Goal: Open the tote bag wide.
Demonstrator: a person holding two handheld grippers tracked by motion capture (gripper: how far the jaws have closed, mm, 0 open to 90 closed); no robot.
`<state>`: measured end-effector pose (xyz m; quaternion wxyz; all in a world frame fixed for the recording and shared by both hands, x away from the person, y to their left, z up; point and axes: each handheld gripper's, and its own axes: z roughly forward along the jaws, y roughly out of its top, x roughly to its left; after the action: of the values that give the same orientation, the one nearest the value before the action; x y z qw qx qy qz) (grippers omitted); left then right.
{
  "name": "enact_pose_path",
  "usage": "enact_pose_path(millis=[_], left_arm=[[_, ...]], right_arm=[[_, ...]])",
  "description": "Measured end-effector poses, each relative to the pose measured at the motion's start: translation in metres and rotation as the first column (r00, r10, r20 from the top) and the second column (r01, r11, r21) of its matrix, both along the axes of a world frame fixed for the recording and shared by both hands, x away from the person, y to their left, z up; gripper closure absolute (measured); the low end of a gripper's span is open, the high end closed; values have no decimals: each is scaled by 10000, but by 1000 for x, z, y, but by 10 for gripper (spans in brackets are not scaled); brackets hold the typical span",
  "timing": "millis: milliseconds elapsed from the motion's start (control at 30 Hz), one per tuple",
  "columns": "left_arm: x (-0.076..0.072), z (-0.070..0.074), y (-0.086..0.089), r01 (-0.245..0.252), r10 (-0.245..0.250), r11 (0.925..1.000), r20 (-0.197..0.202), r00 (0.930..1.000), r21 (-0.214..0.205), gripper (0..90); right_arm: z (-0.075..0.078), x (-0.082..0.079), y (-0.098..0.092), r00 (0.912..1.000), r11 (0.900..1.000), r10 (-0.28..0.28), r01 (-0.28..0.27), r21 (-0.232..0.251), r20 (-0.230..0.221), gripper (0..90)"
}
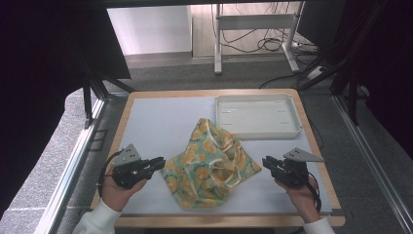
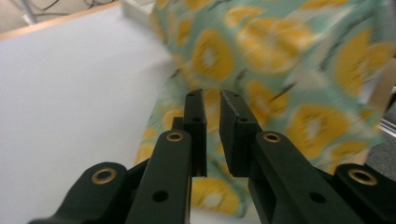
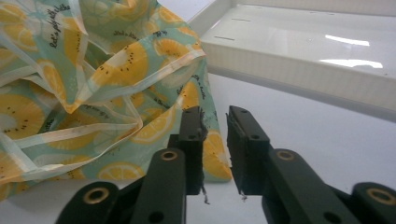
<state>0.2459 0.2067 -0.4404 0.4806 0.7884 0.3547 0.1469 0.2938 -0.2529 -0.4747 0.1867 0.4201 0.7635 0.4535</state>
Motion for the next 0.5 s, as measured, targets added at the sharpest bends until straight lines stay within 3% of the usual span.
enact_pose_path(millis=[133,200,233,267,300,500], left_arm=[[-2,8,-16,484,-483,9988,220,9986,-40,707],[-4,15,-33,822,-835,9963,533,9951,250,480],[-4,15,-33,822,-835,9963,533,9951,250,434],[-1,21,-47,1081,-1108,9921,417,9930,633,368],[-1,21,-47,1081,-1108,9921,417,9930,633,327],[17,27,-85,1451,-1483,9829,201,9887,1134,214]], right_arm=[[-1,0,1,10000,10000,20,-20,-46,-1,754],[-1,0,1,10000,10000,-52,52,-16,24,721],[-1,0,1,10000,10000,-80,80,3,6,711],[-2,1,0,9999,9999,-101,101,18,10,700],[-2,1,0,9999,9999,-127,127,44,10,689],[-1,0,-1,9998,9998,-179,179,113,15,632]])
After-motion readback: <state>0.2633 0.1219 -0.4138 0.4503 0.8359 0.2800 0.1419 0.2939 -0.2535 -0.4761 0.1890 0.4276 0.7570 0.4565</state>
